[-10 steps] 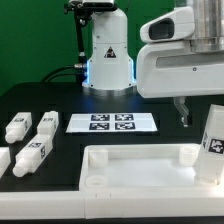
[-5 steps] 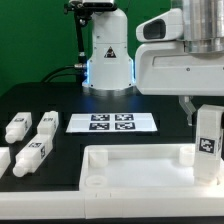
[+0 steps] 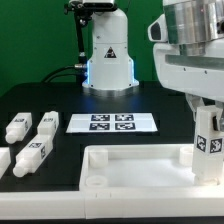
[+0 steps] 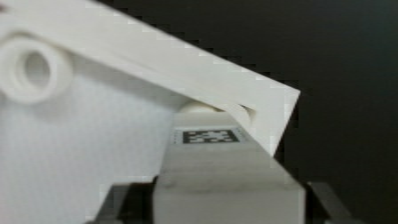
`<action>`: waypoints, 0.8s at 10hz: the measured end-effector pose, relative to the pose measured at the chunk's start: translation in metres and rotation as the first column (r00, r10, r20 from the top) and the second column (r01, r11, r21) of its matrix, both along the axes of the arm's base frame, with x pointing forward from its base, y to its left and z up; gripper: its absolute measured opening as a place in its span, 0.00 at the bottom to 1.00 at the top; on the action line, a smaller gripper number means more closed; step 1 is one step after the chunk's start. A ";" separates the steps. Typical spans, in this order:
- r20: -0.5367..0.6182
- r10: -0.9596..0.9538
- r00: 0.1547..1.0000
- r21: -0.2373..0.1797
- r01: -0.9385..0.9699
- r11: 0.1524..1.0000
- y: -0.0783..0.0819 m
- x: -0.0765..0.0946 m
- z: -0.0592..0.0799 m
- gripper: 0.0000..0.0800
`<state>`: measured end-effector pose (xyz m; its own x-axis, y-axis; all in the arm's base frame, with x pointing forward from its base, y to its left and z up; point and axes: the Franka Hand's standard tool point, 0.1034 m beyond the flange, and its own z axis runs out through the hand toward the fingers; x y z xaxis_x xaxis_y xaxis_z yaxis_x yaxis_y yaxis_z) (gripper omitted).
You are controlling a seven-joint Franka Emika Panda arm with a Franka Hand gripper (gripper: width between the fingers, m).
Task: Assemble desk
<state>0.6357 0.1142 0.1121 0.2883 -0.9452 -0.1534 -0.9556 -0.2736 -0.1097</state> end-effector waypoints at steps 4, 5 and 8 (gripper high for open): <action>-0.030 -0.235 0.971 0.027 0.236 0.971 -0.001 0.001 -0.001 0.36; -0.026 -0.208 0.978 0.027 0.208 0.978 -0.001 0.001 -0.001 0.36; 0.051 0.267 0.962 -0.032 -0.266 0.964 -0.007 0.007 0.001 0.77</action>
Offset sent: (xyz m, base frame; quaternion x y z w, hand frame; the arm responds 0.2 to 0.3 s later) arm -0.0060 -0.0145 -0.0011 0.0329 -0.0053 0.2185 0.9753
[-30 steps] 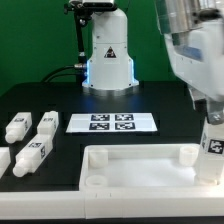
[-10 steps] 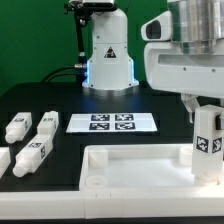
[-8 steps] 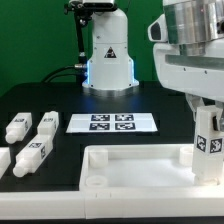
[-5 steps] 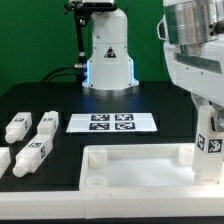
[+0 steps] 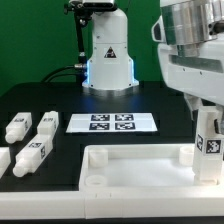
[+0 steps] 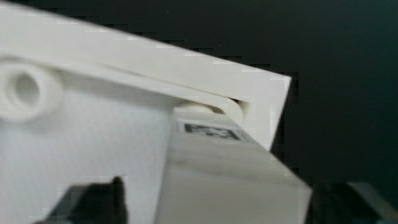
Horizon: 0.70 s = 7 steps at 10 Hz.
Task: Assemble desk
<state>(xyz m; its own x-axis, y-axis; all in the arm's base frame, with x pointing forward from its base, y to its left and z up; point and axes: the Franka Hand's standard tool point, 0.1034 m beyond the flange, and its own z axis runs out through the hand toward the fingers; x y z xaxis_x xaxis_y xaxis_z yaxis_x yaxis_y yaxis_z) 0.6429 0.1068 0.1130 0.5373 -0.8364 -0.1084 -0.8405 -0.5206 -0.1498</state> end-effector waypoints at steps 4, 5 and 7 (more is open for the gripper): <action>0.049 0.417 0.908 -0.074 -0.413 0.908 -0.004 0.002 -0.001 0.81; 0.049 0.598 0.800 -0.120 -0.590 0.799 -0.005 0.002 -0.001 0.81; 0.011 0.847 0.531 -0.153 -0.836 0.526 0.002 -0.004 -0.002 0.81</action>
Offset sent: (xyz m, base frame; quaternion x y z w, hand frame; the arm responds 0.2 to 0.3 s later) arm 0.0000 0.0000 0.0000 0.0000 0.0000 -0.1296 0.9916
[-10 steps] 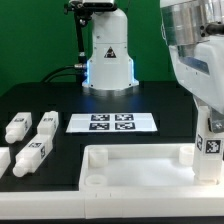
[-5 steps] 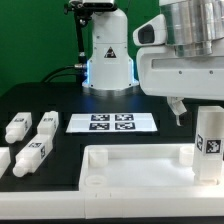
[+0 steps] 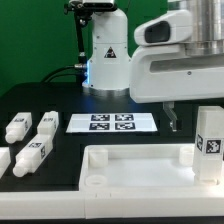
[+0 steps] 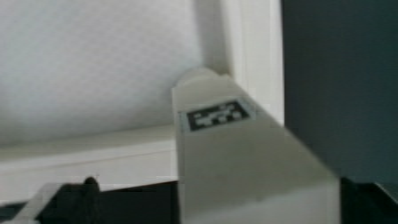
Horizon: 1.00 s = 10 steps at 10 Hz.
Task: Assemble desk
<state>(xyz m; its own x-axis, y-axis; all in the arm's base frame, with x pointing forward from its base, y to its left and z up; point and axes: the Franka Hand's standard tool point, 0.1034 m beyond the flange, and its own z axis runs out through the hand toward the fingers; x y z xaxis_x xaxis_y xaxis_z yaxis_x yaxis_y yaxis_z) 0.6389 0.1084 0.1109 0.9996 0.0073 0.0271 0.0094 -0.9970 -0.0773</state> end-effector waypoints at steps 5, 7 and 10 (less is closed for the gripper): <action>-0.002 -0.107 0.994 0.008 0.107 0.994 0.001 0.000 -0.001 0.35; -0.017 -0.315 0.949 0.011 0.315 0.949 0.002 0.000 -0.001 0.36; -0.050 -0.758 0.651 0.004 0.759 0.651 0.007 -0.004 -0.003 0.36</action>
Offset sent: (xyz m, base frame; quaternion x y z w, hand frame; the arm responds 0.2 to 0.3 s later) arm 0.0000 0.0000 0.0000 0.0000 0.0000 0.0000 1.0000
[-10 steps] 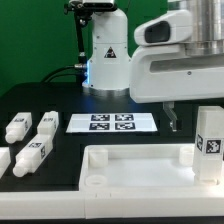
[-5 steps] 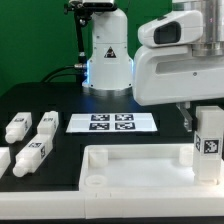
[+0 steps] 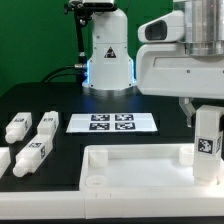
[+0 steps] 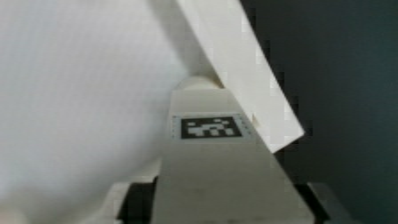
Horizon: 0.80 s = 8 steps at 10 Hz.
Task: Assemble desk
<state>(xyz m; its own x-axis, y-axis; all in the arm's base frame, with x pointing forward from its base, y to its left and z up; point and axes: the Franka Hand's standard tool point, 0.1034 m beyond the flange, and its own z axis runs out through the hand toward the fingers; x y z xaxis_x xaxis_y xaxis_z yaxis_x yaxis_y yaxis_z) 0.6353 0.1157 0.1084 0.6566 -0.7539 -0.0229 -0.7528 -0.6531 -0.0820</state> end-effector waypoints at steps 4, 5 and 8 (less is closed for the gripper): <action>-0.015 -0.230 0.973 0.008 0.230 0.973 0.000 0.000 0.000 0.36; -0.018 -0.254 0.967 0.011 0.255 0.967 0.000 0.001 0.000 0.36; -0.050 -0.595 0.802 0.068 0.597 0.799 -0.001 0.001 -0.001 0.36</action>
Offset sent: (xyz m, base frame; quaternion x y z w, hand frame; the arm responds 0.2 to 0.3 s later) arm 0.0000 0.0000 0.0000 0.0000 0.0000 0.1938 0.9810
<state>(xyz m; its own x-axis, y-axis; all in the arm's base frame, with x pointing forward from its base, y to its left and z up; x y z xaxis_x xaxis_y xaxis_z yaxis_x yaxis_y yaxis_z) 0.6365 0.1150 0.1072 0.0764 -0.9914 -0.1067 -0.9938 -0.0670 -0.0888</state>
